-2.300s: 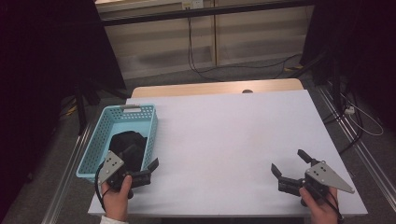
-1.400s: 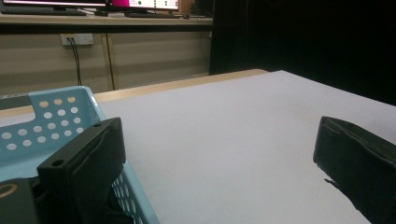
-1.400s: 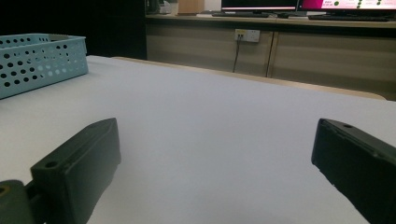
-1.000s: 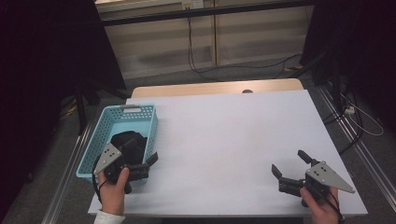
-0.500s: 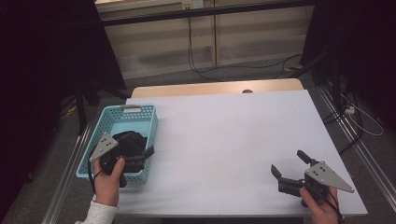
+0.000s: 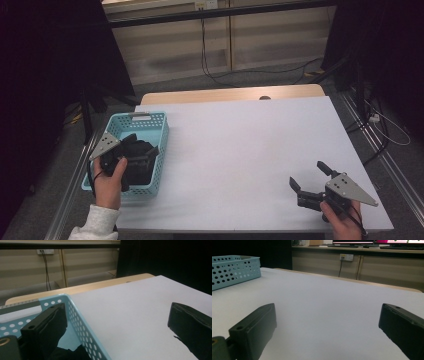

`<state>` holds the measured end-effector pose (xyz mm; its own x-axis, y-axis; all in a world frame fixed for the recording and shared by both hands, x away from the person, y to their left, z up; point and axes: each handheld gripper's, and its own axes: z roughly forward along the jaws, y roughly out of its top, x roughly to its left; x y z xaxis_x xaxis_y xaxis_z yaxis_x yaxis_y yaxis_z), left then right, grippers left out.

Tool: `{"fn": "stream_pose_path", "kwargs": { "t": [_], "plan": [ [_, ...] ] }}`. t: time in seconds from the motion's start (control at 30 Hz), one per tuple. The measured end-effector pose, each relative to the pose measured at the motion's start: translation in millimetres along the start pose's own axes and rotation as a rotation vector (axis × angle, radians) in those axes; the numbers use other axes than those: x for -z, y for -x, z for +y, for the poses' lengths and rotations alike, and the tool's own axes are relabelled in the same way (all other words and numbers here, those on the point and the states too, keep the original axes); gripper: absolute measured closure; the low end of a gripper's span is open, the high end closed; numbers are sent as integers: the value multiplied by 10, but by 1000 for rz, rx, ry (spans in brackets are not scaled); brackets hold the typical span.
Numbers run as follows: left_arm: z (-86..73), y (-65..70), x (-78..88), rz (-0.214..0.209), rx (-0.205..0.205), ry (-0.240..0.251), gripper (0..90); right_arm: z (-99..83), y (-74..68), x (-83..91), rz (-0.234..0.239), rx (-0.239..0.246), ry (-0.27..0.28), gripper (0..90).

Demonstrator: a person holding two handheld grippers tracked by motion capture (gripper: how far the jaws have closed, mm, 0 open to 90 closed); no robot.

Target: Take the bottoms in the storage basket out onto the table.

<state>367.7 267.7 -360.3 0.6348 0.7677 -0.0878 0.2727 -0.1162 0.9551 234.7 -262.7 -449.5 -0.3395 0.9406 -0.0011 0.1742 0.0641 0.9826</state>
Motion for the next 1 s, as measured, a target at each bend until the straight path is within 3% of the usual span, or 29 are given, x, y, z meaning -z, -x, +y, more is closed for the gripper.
{"fn": "stream_pose_path", "kwargs": {
  "t": [0.27, 0.73, 1.0],
  "plan": [
    [55, -153, -50, 11, 7, -57, 24, -2, -1, -4, 1, 3, -2, 3],
    [53, -452, -180, 59, 24, -208, 30, -5, -4, -6, 8, 8, -6, 3],
    [39, -620, -221, 61, 15, -297, 33, -6, -7, -5, 12, 13, -11, 3]
  ]
}}
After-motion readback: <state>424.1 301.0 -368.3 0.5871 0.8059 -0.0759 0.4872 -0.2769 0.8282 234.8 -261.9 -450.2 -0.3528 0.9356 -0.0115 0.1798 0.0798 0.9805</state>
